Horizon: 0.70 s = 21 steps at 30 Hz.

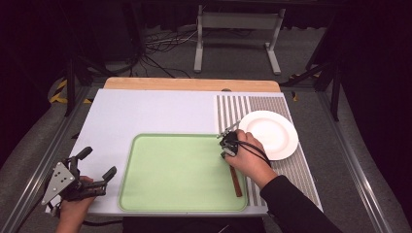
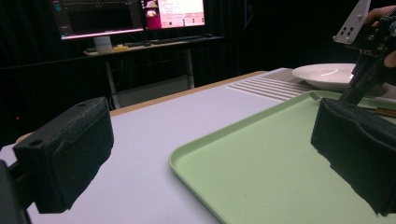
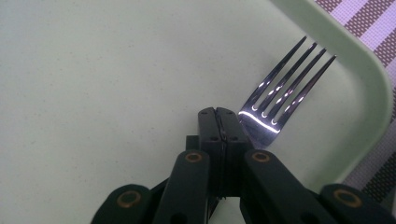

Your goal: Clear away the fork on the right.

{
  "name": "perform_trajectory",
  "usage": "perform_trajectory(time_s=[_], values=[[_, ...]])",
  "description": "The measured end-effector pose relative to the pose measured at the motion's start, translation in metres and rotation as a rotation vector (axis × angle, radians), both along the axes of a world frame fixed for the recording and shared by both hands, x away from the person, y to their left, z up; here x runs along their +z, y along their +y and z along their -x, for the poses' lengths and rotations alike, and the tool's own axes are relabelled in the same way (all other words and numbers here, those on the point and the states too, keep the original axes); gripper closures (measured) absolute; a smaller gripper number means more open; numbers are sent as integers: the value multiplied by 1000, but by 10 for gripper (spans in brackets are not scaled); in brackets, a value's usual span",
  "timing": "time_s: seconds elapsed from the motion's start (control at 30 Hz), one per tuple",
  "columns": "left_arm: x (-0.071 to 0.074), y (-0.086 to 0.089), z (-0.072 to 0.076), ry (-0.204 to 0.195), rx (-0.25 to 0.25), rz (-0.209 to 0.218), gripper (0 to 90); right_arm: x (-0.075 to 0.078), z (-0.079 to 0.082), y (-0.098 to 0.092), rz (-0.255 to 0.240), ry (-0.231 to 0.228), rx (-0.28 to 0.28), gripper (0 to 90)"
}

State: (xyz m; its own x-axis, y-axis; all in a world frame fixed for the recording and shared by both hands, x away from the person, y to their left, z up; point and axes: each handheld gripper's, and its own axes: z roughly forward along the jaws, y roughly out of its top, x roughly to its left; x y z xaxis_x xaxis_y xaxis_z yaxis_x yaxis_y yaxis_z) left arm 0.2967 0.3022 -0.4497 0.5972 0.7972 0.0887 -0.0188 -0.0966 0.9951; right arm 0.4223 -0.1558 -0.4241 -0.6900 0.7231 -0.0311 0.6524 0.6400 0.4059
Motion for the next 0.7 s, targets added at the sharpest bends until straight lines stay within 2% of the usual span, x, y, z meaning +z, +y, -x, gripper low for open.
perform_trajectory(time_s=[0.7], values=[[0, 0, 0, 1, 1, 1, 0, 2, -2, -16, 30, -2, -41, 900]])
